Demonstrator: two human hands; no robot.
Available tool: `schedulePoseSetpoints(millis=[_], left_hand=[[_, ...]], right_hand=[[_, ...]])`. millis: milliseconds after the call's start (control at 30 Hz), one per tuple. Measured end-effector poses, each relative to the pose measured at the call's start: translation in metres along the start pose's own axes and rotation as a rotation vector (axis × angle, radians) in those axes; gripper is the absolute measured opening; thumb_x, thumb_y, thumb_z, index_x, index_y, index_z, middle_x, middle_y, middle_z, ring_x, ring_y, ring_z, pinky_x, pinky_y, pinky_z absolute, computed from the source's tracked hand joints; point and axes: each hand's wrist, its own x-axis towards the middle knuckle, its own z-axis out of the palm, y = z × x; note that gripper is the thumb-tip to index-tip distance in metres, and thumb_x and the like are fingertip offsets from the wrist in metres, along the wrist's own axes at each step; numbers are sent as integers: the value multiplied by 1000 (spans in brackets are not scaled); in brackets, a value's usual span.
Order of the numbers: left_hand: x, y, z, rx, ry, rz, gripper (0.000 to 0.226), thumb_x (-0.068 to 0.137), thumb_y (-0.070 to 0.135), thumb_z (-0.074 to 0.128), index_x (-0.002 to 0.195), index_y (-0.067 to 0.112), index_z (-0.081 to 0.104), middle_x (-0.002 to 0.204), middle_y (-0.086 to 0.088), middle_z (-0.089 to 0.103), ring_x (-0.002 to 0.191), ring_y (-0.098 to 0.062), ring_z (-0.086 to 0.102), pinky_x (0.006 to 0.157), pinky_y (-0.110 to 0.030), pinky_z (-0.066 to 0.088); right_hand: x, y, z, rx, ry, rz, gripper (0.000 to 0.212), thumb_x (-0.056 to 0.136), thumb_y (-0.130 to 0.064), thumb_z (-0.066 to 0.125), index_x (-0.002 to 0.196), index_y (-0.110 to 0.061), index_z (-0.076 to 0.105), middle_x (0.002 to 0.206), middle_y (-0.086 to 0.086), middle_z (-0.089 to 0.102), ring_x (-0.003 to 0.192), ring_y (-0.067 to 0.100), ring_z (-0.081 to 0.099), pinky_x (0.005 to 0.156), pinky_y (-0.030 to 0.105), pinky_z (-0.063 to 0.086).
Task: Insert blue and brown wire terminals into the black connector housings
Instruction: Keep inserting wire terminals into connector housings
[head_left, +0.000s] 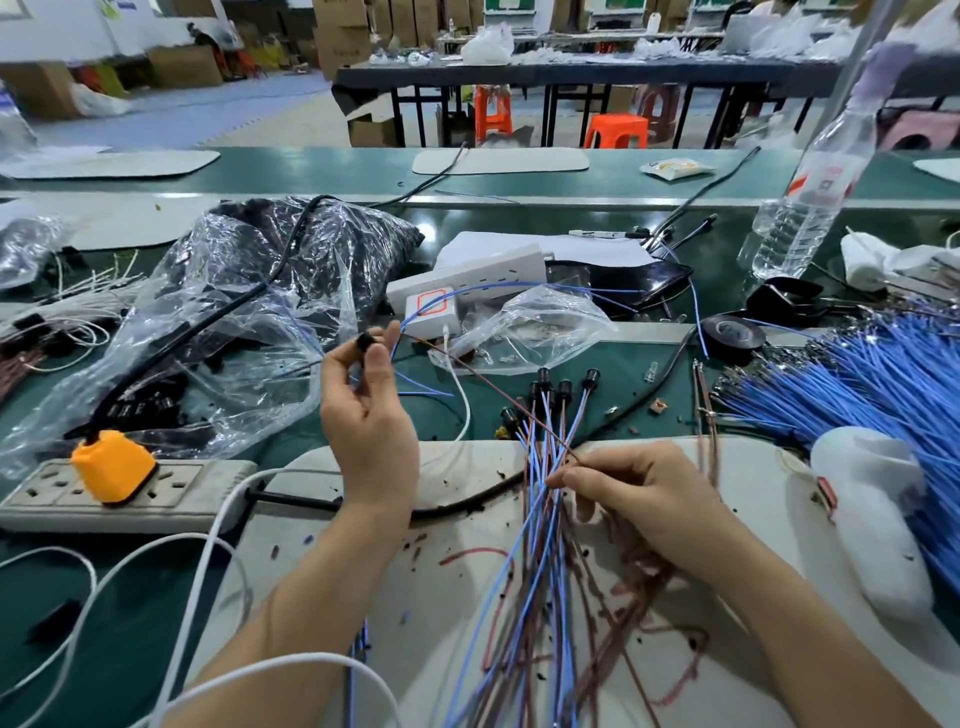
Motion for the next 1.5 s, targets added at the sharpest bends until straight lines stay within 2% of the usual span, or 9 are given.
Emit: schedulePoseSetpoints(millis=[133, 233, 467, 567, 733, 967, 1133, 1267, 1500], left_hand=[[2, -1, 1, -30, -19, 3, 10, 101, 5, 39, 103, 12, 46, 110, 2, 61, 110, -10, 62, 98, -23, 42], [-10, 2, 6, 24, -177, 50, 15, 100, 6, 42, 98, 19, 48, 94, 13, 65, 94, -19, 68, 95, -35, 47], [-54, 11, 16, 238, -1020, 6, 9, 90, 13, 54, 99, 14, 53, 89, -4, 72, 84, -17, 69, 83, -30, 54], [-61, 12, 18, 388, -1186, 86, 12, 90, 12, 58, 102, 8, 60, 89, 4, 68, 84, -5, 63, 84, -25, 50], [-61, 14, 17, 410, -1207, 80, 13, 90, 17, 58, 99, 8, 61, 85, -2, 69, 85, -23, 64, 82, -39, 50], [-59, 8, 19, 355, -1039, 7, 11, 92, 11, 60, 102, 11, 57, 95, -3, 73, 91, -15, 69, 85, -38, 52], [-60, 8, 19, 335, -1042, -26, 15, 95, 2, 51, 105, 13, 49, 103, 0, 72, 97, -4, 66, 88, -21, 49], [-58, 11, 18, 322, -1037, -3, 24, 95, -2, 47, 103, 20, 44, 89, 15, 67, 87, -7, 60, 68, -8, 39], [-57, 10, 18, 283, -1047, -10, 30, 99, 4, 43, 101, 34, 40, 128, -2, 62, 115, -12, 57, 88, -18, 40]], right_hand=[[0, 1, 0, 234, 222, 98, 16, 89, -19, 61, 85, -16, 76, 54, 3, 61, 39, 11, 39, 37, 14, 31], [2, 1, -1, 565, 431, 170, 17, 91, -19, 57, 93, -12, 72, 52, 4, 57, 35, 6, 38, 33, 13, 29], [5, 6, 3, 659, 507, 160, 16, 94, -5, 53, 93, -9, 69, 56, 2, 58, 42, 3, 45, 40, 10, 36], [6, 11, 3, 591, 523, 135, 20, 95, -3, 52, 92, -13, 70, 57, 0, 59, 47, 4, 44, 45, 12, 38], [5, 12, 4, 545, 607, 54, 20, 99, -17, 50, 96, -24, 68, 52, 1, 58, 40, 6, 40, 39, 13, 33], [0, 3, 2, 657, 554, 4, 22, 84, -30, 58, 86, -20, 77, 60, 2, 52, 43, 11, 44, 43, 18, 35], [-2, -4, 3, 685, 464, -57, 21, 77, -27, 62, 88, -21, 79, 55, -1, 45, 45, 9, 34, 43, 16, 29], [-5, -7, 5, 667, 424, -48, 22, 72, -30, 65, 88, -24, 79, 60, -1, 56, 54, 10, 39, 48, 17, 29], [-10, -14, 8, 554, 390, -108, 21, 75, -31, 63, 89, -34, 78, 59, -3, 60, 52, 9, 36, 47, 16, 30]])
